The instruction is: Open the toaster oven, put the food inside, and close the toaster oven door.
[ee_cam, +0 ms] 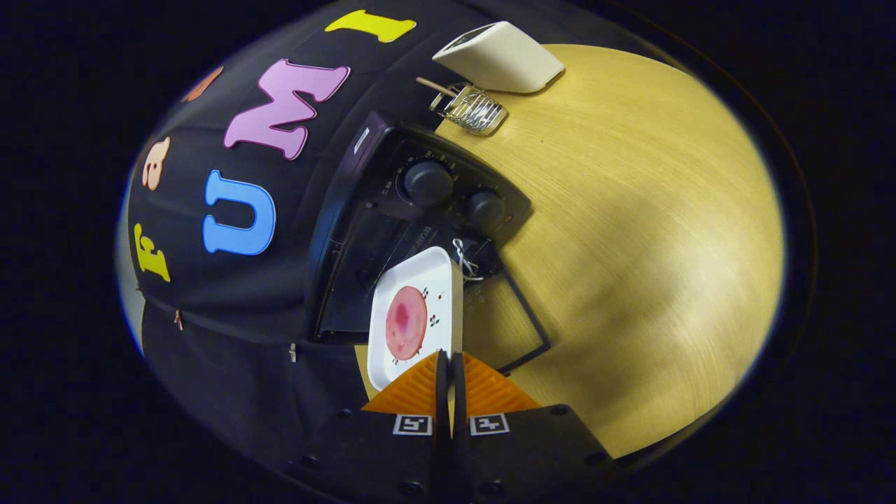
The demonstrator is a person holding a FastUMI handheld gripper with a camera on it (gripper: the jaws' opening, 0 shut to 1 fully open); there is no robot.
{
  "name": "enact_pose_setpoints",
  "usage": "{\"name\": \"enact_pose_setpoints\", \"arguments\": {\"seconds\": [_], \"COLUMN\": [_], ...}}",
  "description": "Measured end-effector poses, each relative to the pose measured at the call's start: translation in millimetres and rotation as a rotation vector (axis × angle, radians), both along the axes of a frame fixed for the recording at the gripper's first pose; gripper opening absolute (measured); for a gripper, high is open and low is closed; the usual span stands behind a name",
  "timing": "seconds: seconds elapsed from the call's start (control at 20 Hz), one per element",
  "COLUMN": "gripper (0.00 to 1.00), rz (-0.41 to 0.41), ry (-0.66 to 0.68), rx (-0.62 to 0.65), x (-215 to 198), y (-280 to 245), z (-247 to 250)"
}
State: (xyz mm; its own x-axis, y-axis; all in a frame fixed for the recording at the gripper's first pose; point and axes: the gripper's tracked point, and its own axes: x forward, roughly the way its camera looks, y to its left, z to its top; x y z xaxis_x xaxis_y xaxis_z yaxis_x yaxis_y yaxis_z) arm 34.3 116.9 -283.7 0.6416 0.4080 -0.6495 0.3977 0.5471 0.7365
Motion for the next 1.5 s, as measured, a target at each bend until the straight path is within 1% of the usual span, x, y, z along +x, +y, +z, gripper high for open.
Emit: {"name": "enact_pose_setpoints", "arguments": {"seconds": [0.1, 0.3, 0.45, 0.55, 0.7, 0.8, 0.95, 1.2, 1.3, 1.4, 1.45, 1.5], "gripper": [0.05, 0.05, 0.05, 0.05, 0.05, 0.05, 0.05, 0.06, 0.10, 0.22, 0.31, 0.35], "rz": [-0.035, -0.171, -0.289, -0.355, -0.407, -0.415, -0.434, -0.429, -0.413, -0.389, -0.378, -0.369], "ry": [-0.019, -0.106, -0.101, -0.092, -0.092, -0.081, -0.083, -0.080, -0.097, -0.092, -0.087, -0.088], "rx": [0.006, -0.024, 0.028, 0.042, 0.052, 0.021, -0.071, -0.060, -0.033, -0.034, -0.041, -0.040], "x": [13.5, 53.2, 74.0, 87.1, 106.0, 114.2, 120.1, 119.6, 117.5, 115.2, 112.4, 107.6], "y": [14.0, 23.1, 31.6, 34.8, 43.0, 48.1, 46.4, 56.3, 58.8, 57.2, 54.6, 53.7], "z": [-2.8, -7.2, -15.5, -21.1, -24.5, -29.4, -33.3, -33.9, -26.7, -26.6, -26.4, -23.1]}}
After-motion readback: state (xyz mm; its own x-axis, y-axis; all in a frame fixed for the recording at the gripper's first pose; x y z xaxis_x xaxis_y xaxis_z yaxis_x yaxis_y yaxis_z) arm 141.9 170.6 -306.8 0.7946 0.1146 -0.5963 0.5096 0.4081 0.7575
